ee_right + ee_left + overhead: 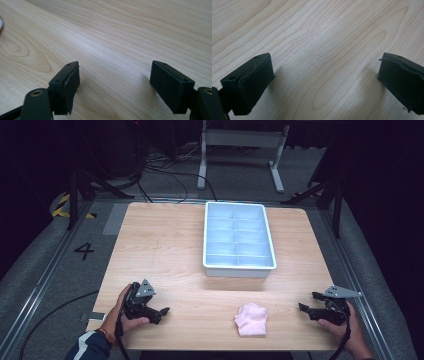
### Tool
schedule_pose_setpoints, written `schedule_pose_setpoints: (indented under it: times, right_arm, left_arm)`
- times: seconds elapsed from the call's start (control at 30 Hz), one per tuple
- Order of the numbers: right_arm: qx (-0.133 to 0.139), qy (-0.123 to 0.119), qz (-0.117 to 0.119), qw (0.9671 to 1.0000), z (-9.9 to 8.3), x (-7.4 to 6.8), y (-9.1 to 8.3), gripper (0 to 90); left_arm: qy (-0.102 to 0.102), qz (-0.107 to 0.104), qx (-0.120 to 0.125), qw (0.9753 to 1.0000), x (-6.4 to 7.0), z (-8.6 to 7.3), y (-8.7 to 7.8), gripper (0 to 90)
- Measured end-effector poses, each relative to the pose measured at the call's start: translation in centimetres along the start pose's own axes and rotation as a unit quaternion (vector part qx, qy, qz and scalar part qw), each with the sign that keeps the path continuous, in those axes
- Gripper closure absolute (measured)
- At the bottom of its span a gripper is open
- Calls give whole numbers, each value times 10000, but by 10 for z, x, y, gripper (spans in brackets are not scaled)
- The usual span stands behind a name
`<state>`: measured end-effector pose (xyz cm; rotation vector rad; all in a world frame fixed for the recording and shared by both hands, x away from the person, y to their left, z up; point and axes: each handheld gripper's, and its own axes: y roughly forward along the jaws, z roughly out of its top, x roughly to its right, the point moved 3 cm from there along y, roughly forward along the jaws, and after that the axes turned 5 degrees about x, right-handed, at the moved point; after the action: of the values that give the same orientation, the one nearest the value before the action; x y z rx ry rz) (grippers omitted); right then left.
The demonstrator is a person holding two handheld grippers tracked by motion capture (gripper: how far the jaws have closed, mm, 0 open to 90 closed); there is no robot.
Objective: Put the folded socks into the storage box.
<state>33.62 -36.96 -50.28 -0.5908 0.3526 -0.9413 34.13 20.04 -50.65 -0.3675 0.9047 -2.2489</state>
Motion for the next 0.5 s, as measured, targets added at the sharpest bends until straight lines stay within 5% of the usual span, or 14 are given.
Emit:
schedule_pose_setpoints:
  times: [0.3,0.5]
  right_arm:
    - [98,-291,265,9992,11,-17,-3,224]
    - [109,-275,374,9989,16,-25,-5,226]
  left_arm:
    - [1,-1,-7,10000,0,0,0,4]
    - [4,-2,-4,10000,0,0,0,3]
